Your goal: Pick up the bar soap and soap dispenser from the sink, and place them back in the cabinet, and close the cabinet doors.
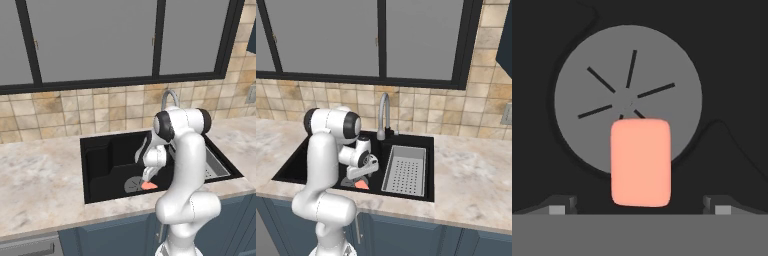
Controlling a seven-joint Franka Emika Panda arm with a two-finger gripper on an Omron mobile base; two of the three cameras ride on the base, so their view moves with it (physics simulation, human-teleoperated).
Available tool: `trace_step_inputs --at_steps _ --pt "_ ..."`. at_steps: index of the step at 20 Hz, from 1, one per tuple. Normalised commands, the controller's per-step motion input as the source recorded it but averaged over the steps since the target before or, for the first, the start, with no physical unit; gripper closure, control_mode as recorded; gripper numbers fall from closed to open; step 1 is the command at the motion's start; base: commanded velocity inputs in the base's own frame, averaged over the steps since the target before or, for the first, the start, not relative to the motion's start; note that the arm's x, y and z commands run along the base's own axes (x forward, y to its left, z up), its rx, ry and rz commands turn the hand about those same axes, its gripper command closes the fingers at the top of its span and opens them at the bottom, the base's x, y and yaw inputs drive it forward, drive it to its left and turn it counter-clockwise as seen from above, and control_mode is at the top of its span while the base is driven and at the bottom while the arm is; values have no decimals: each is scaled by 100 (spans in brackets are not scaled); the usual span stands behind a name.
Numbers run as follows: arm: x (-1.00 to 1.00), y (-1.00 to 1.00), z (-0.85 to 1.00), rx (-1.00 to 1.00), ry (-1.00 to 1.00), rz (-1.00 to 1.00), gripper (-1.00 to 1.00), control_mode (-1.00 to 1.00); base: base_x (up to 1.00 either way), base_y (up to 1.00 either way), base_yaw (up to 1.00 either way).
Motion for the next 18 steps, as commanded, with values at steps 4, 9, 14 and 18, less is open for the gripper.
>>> trace_step_inputs --at_steps 4,9,14,18 --pt "0 0 -10 0 0 0 -100 -100 0 0 0" --pt "0 0 -13 0 1 0 -100 -100 0 0 0" --pt "0 0 -14 0 1 0 -100 -100 0 0 0" --pt "0 0 -15 0 1 0 -100 -100 0 0 0"
